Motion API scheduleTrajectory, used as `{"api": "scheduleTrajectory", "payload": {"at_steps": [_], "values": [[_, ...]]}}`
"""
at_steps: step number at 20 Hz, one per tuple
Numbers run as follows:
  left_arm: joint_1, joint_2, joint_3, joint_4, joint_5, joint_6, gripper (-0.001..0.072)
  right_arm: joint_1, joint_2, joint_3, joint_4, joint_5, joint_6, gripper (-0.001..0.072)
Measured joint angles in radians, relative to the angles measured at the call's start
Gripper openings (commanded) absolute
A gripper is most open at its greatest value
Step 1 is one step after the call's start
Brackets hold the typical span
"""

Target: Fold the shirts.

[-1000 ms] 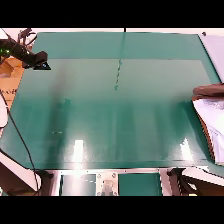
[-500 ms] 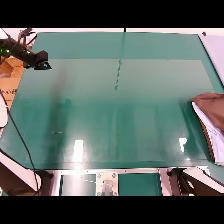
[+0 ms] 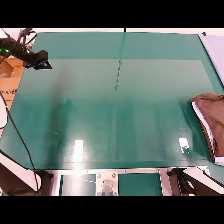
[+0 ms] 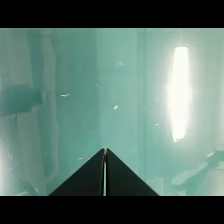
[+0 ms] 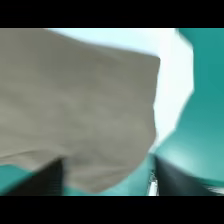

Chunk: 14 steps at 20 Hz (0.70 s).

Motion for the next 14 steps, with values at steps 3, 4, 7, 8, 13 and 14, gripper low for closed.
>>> {"api": "scheduleTrajectory", "payload": {"at_steps": [3, 4, 7, 8, 13, 14], "values": [[-0.015, 0.055, -0.008, -0.001, -0.006, 0.004, 0.0022, 0.122, 0.000, 0.078, 0.084, 0.000, -0.006, 0.0017], [-0.023, 0.084, -0.029, -0.001, -0.007, 0.010, 0.0022, 0.186, 0.000, 0.090, 0.108, -0.011, -0.013, 0.0016], [-0.056, 0.191, -0.170, 0.003, -0.004, 0.024, 0.0022, 0.419, 0.008, 0.084, 0.149, -0.037, -0.044, 0.0016], [-0.071, 0.235, -0.243, 0.003, 0.004, 0.029, 0.0022, 0.504, 0.018, 0.062, 0.156, -0.050, -0.050, 0.0017], [-0.185, 0.532, -0.741, 0.005, 0.128, 0.039, 0.0023, 0.962, 0.106, -0.189, 0.168, -0.171, -0.063, 0.0017], [-0.208, 0.591, -0.831, 0.004, 0.155, 0.035, 0.0023, 1.051, 0.118, -0.248, 0.169, -0.200, -0.057, 0.0017]]}}
